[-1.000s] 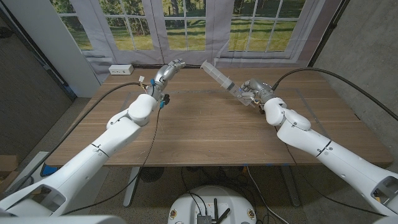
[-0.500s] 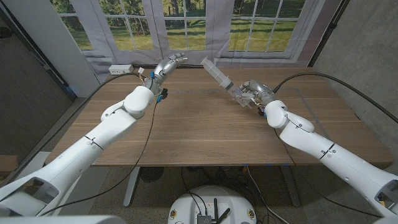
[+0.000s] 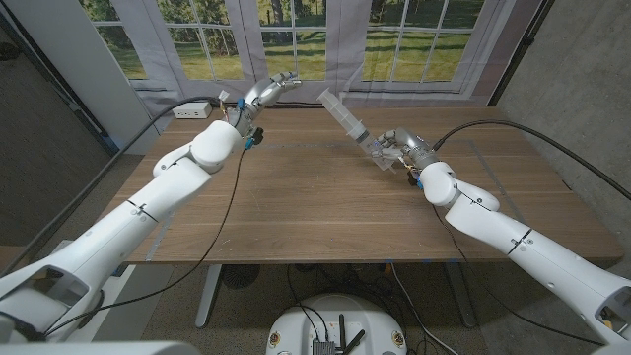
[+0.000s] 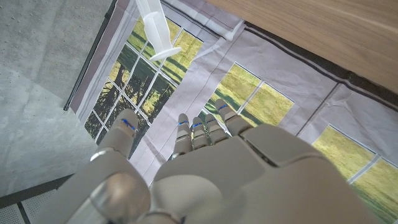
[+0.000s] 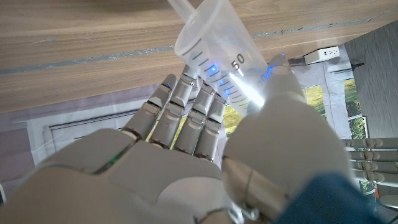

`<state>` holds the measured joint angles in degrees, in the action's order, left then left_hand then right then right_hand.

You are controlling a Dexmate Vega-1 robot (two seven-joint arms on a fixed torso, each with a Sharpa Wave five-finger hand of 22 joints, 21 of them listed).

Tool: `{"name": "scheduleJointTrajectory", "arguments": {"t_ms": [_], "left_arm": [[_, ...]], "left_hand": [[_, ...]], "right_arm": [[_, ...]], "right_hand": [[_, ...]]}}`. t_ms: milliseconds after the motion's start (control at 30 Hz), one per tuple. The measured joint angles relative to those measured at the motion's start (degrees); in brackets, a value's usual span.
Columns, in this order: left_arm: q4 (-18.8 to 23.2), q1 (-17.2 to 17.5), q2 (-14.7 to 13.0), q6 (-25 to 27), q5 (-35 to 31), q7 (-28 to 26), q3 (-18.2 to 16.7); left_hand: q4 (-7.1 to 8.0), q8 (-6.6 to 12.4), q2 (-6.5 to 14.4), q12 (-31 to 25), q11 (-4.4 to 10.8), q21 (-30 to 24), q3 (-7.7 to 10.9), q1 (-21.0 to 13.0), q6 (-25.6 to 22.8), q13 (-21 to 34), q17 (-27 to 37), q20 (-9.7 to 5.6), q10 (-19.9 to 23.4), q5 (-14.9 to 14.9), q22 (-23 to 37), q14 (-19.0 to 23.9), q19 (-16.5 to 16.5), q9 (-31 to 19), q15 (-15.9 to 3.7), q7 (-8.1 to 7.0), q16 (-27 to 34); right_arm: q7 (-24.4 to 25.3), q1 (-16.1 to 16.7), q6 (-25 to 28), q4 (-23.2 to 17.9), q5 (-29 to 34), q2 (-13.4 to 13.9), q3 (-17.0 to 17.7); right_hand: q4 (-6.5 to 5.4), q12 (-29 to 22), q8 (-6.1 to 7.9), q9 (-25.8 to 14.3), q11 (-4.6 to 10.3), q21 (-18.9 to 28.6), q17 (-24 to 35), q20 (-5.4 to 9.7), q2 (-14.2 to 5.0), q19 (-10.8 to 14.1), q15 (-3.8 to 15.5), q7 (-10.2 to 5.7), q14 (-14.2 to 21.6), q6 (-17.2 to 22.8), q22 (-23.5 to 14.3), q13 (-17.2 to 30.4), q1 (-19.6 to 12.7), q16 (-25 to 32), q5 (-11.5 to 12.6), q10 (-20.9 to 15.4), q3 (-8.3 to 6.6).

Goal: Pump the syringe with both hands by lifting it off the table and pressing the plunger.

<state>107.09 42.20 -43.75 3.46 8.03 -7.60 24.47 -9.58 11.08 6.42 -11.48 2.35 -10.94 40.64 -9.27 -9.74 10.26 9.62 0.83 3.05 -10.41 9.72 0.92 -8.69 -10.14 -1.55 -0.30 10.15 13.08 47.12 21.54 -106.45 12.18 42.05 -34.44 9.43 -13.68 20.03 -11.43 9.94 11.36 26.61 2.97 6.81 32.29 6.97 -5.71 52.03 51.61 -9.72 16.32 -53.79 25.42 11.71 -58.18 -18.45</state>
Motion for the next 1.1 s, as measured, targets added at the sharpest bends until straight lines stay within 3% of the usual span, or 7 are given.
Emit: {"name": "scheduleJointTrajectory", "arguments": {"t_ms": [300, 733, 1100], "left_arm": [[-1.0, -2.4, -1.1, 0.0, -1.1, 3.7, 1.1], [-2.5, -4.6, -2.0, -0.8, -1.2, 9.0, 2.1], [-5.3, -6.4, -1.5, -3.3, 0.2, 12.6, 3.1]], "left_hand": [[-0.06, 0.00, -1.3, 0.0, 1.03, 0.4, -1.35, 1.3, -2.5, 0.0, 0.0, 0.73, 1.9, 0.3, 0.0, 1.4, 1.6, 0.0, -0.35, -1.03, 0.3], [0.09, 0.00, -2.5, -0.4, 0.72, 0.7, -2.61, 2.0, -4.4, -0.1, 0.0, 1.64, 3.6, 0.3, 0.0, 3.7, 3.9, 0.0, -0.61, -0.30, 0.7], [-0.02, -0.29, -2.5, -0.4, 0.85, 0.8, -2.97, 2.0, -4.1, -0.1, -0.2, 1.34, 3.7, 0.3, 0.0, 4.0, 4.8, 0.0, -0.39, -0.62, 0.7]], "right_arm": [[0.4, -0.3, -1.0, 0.2, 0.0, 0.4, -0.4], [1.0, -0.6, -2.1, 0.5, 0.3, 0.7, -0.2], [0.8, -0.9, -2.6, 0.5, 0.7, 1.0, -0.1]], "right_hand": [[0.23, 0.4, -0.51, 0.0, 0.00, 0.0, 0.8, 0.00, -0.25, 0.0, 0.31, 0.09, 0.3, 0.1, 0.0, 0.3, 0.2, -0.7, 0.0, 0.0, 0.23], [0.05, 0.9, -1.83, 0.0, 0.29, 0.0, 2.7, 0.31, -0.24, 0.3, 0.56, -0.03, 1.0, 0.8, -0.3, 0.6, 0.2, -3.0, 0.4, -0.7, 0.54], [-0.02, 1.3, -3.14, -0.1, 0.29, 0.0, 5.6, 0.10, -0.23, 0.5, 0.68, -0.03, 2.2, 1.4, -0.3, 0.8, 0.2, -6.0, 0.4, -0.7, 0.95]]}}
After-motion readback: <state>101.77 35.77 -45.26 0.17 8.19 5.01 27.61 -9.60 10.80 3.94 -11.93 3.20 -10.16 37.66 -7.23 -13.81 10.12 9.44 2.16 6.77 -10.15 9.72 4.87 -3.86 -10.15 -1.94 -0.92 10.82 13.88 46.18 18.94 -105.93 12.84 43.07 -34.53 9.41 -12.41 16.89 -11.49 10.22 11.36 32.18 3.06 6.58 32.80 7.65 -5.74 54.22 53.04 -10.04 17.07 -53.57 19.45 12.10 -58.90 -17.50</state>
